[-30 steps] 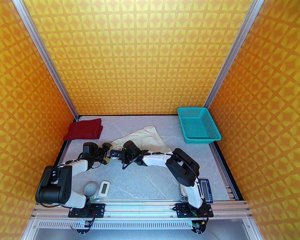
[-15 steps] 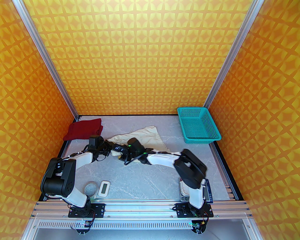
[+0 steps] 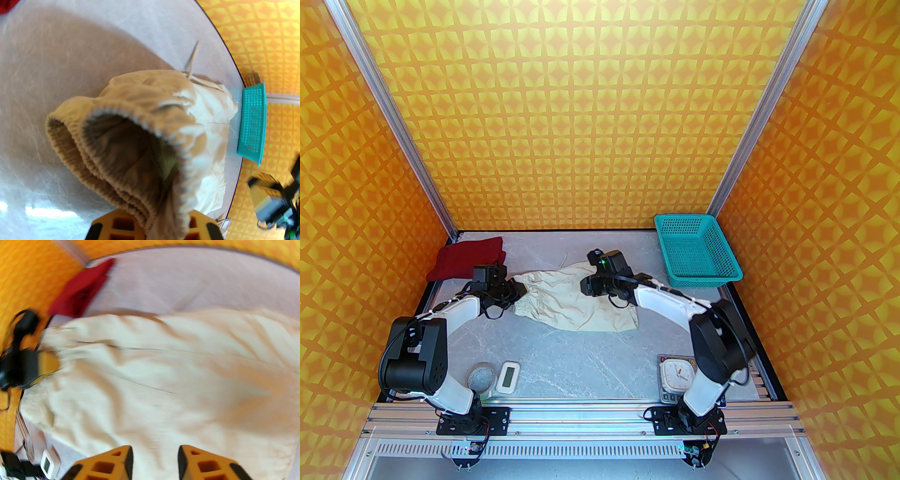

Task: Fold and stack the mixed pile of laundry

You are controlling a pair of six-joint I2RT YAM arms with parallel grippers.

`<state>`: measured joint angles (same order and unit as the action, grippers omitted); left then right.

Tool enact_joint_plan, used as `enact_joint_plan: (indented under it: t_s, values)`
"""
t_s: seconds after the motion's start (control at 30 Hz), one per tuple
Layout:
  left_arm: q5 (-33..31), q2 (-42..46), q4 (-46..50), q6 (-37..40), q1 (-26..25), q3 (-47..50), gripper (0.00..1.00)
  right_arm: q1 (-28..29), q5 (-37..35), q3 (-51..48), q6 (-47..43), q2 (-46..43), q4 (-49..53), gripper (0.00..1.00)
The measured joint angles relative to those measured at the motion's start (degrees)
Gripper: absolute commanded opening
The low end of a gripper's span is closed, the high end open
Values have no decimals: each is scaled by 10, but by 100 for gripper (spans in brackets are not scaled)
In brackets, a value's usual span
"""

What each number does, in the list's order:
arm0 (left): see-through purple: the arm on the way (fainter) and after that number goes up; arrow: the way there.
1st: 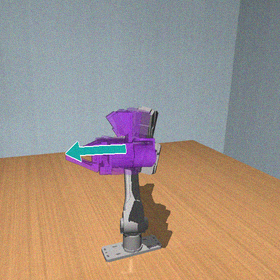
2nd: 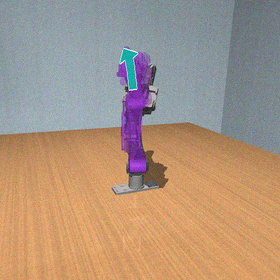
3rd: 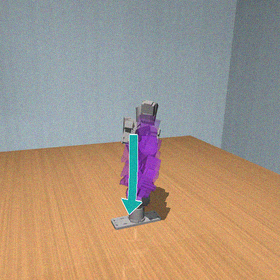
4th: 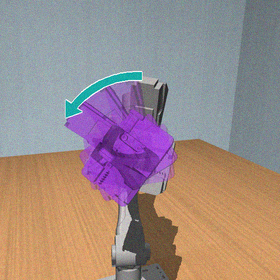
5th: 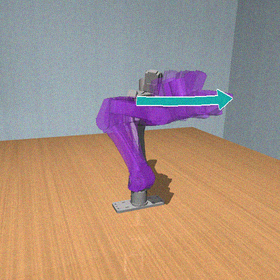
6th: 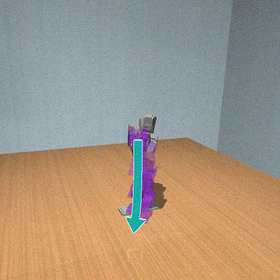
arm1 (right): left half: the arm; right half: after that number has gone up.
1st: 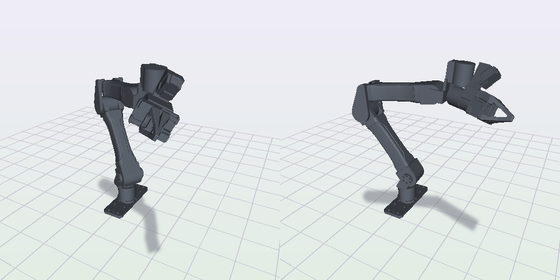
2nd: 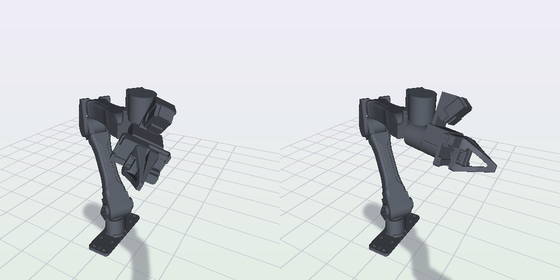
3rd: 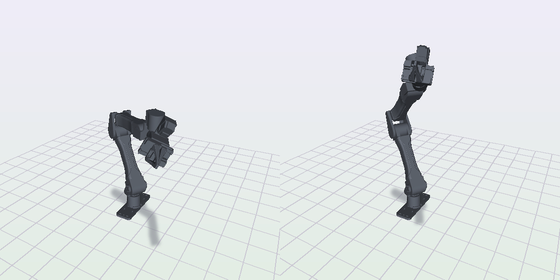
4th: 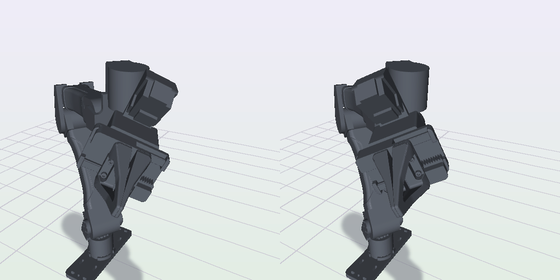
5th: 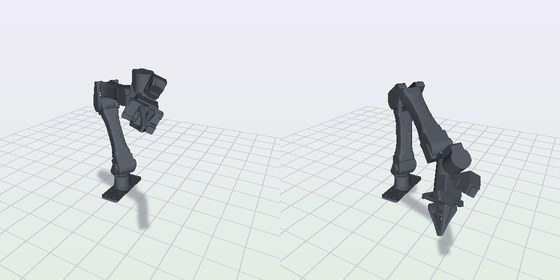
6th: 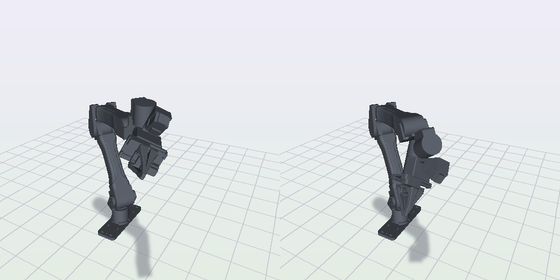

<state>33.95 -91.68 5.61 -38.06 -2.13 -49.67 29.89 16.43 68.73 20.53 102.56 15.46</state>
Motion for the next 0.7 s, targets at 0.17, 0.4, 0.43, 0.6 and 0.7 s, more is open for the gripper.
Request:
enact_joint_plan:
  t_s: [0.17,0.4,0.43,0.6,0.7]
  values:
    - [19,-3,3,27,3,-17,0,9,14,-1,9,37,68,31]
    - [32,-23,30,64,24,-52,0,-12,-19,-41,4,26,127,36]
    - [33,-26,34,69,28,-54,0,-21,-28,-51,2,18,138,37]
    - [35,-43,54,88,38,-60,0,-45,-70,-68,-11,-27,196,40]
    - [36,-46,56,95,38,-60,0,-48,-74,-75,-13,-62,219,40]
